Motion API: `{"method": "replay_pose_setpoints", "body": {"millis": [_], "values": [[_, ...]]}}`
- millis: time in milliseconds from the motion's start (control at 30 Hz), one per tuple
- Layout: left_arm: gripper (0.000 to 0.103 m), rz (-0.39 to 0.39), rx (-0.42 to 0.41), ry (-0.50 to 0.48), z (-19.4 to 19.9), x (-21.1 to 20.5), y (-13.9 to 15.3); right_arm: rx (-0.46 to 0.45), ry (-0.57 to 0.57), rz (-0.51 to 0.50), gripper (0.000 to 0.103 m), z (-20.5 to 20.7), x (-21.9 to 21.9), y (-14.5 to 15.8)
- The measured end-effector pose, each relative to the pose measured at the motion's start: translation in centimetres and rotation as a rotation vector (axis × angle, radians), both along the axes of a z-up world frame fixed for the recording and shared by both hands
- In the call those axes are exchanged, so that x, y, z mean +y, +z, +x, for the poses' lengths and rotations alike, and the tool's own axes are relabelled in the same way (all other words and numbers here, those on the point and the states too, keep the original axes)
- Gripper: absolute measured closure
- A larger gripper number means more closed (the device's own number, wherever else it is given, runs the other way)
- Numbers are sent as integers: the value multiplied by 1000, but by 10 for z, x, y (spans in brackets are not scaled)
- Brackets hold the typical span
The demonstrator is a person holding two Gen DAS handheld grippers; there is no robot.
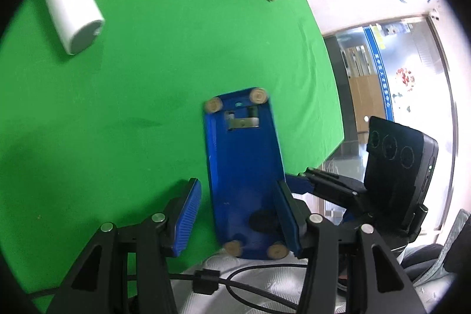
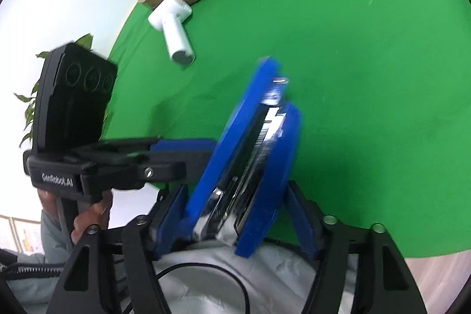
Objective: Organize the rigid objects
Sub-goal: 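Grasp the blue stapler with the right tool and lift it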
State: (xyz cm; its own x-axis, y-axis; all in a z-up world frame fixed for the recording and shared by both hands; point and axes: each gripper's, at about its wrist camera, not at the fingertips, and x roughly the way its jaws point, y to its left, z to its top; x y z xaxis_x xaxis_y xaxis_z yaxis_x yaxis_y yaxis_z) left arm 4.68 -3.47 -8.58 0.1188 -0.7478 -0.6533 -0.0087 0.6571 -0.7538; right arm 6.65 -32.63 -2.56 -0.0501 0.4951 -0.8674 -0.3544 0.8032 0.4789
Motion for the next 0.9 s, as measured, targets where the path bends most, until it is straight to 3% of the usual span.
{"method": "replay_pose_setpoints", "body": {"millis": [200, 367, 400, 433, 467, 533, 567, 633, 733, 800, 900], "values": [[53, 4, -9, 86, 20, 21, 2, -80, 44, -32, 54, 23, 16, 3], [52, -14, -60, 164, 39, 51, 22, -173, 30, -69, 56, 53, 38, 3], [36, -9, -67, 181, 39, 56, 24, -173, 14, -61, 56, 59, 36, 4], [27, -15, -62, 203, 38, 59, 25, -164, 5, -50, 56, 63, 33, 5], [21, -36, -47, 229, 37, 61, 23, -157, -4, -27, 54, 65, 30, 6], [21, -81, -14, 219, 37, 56, 15, -167, 2, 15, 45, 58, 20, 15], [21, -96, 3, 197, 38, 48, 11, -189, 8, 13, 33, 51, 13, 19], [21, -101, 35, 167, 39, 29, 2, -217, 24, -13, 28, 42, 4, 19], [21, -125, 60, 158, 42, 15, -6, -217, 39, -54, 34, 31, 4, 9], [21, -110, 56, 159, 43, 10, -4, -256, 84, -79, 51, 19, 13, 8], [21, -103, 58, 171, 43, 8, -3, -300, 72, -109, 53, 11, 21, 8]]}}
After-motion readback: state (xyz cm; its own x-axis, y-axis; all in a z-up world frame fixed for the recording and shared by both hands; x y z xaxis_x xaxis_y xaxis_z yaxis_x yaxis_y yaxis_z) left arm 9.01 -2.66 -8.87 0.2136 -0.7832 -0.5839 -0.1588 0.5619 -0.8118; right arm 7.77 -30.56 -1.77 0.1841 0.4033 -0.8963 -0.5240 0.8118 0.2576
